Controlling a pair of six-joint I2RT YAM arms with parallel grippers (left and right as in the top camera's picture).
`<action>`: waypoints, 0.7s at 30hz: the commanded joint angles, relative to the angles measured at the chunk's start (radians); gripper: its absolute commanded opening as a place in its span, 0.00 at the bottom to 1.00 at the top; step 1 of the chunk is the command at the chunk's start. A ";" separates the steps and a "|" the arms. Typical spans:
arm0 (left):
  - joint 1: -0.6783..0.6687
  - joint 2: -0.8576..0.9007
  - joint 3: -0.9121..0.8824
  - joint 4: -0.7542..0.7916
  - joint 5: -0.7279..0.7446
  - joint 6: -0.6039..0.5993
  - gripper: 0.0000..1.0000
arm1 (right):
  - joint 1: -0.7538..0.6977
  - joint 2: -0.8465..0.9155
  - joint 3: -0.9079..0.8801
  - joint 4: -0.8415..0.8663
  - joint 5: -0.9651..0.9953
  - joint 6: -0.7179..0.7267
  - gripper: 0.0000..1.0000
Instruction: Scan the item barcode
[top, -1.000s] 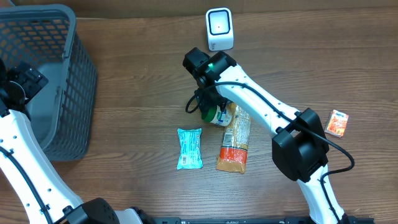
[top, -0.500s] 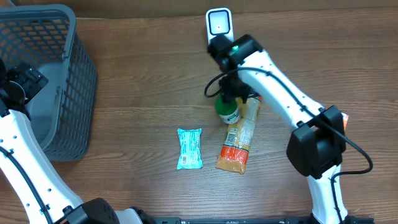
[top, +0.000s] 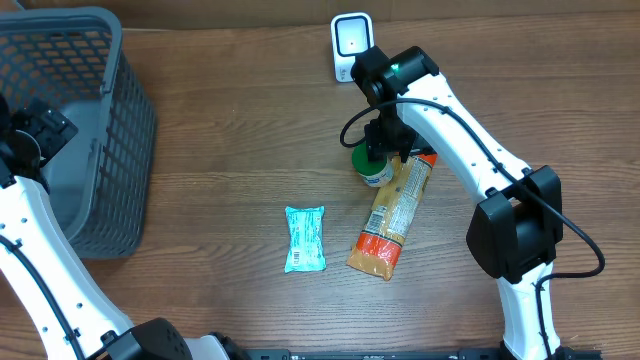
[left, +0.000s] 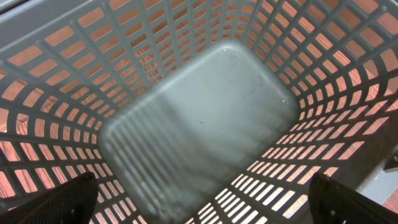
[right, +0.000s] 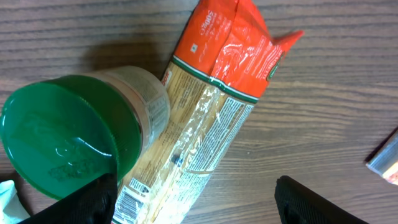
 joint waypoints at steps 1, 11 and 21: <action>-0.006 0.005 0.024 -0.001 -0.005 -0.013 1.00 | 0.002 -0.025 0.011 -0.014 -0.008 0.021 0.83; -0.006 0.005 0.024 -0.001 -0.005 -0.013 1.00 | 0.003 -0.025 0.011 -0.061 -0.008 0.029 0.81; -0.006 0.005 0.024 -0.001 -0.005 -0.013 1.00 | 0.020 -0.025 0.011 0.056 -0.071 0.029 0.81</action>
